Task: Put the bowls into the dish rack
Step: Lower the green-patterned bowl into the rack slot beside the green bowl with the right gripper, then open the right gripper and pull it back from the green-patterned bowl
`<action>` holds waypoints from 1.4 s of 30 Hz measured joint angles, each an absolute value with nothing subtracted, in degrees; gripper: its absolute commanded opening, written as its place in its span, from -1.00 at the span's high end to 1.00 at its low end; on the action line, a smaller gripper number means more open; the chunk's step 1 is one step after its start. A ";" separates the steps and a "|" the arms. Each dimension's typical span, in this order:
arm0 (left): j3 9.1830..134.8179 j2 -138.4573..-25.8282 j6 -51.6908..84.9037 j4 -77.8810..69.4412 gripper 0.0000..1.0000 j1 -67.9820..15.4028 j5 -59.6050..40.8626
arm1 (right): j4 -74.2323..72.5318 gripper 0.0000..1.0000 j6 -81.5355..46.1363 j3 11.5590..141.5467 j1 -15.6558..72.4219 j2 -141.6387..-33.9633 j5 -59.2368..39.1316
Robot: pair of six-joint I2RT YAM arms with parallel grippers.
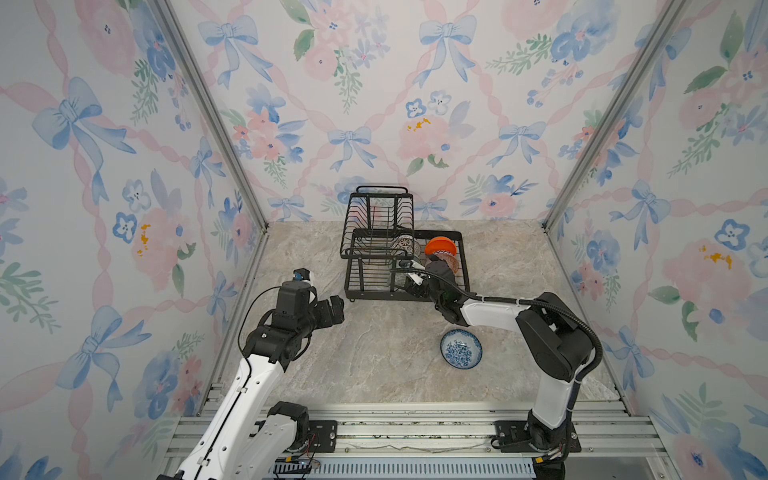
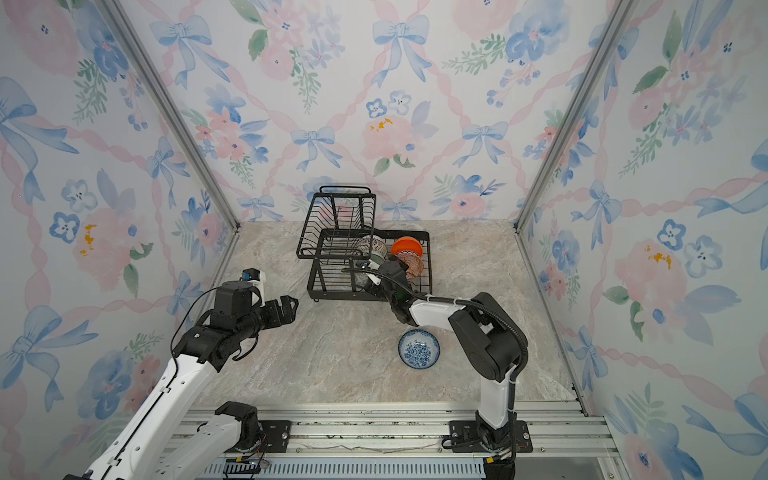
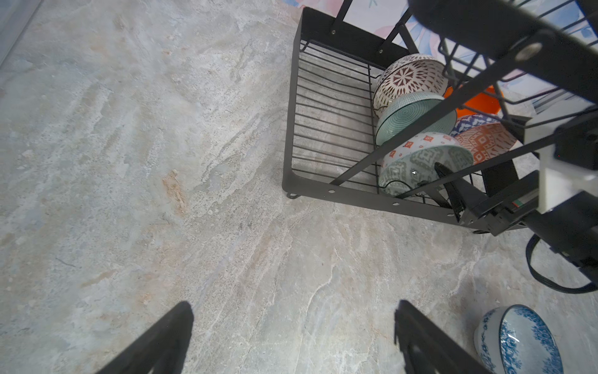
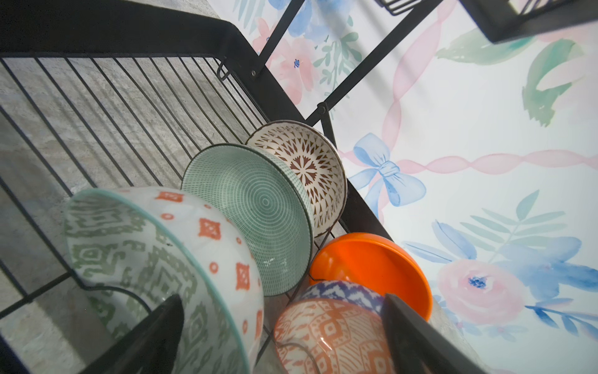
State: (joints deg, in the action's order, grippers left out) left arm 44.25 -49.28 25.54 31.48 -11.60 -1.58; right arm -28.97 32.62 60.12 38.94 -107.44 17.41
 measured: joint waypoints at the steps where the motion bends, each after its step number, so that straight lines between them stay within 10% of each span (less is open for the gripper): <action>1: 44.23 -49.28 25.54 31.48 -0.96 -11.60 -1.58 | -28.56 -0.93 32.34 59.68 38.76 -107.04 16.88; 42: 43.59 -45.80 25.54 31.46 -0.96 -12.38 -1.23 | -18.17 -0.93 30.41 49.54 38.24 -83.15 13.17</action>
State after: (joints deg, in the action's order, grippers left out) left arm 43.59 -45.80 25.54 31.46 -12.38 -1.23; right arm -18.17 30.41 49.54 38.24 -83.15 13.17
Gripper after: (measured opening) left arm 0.979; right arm 0.967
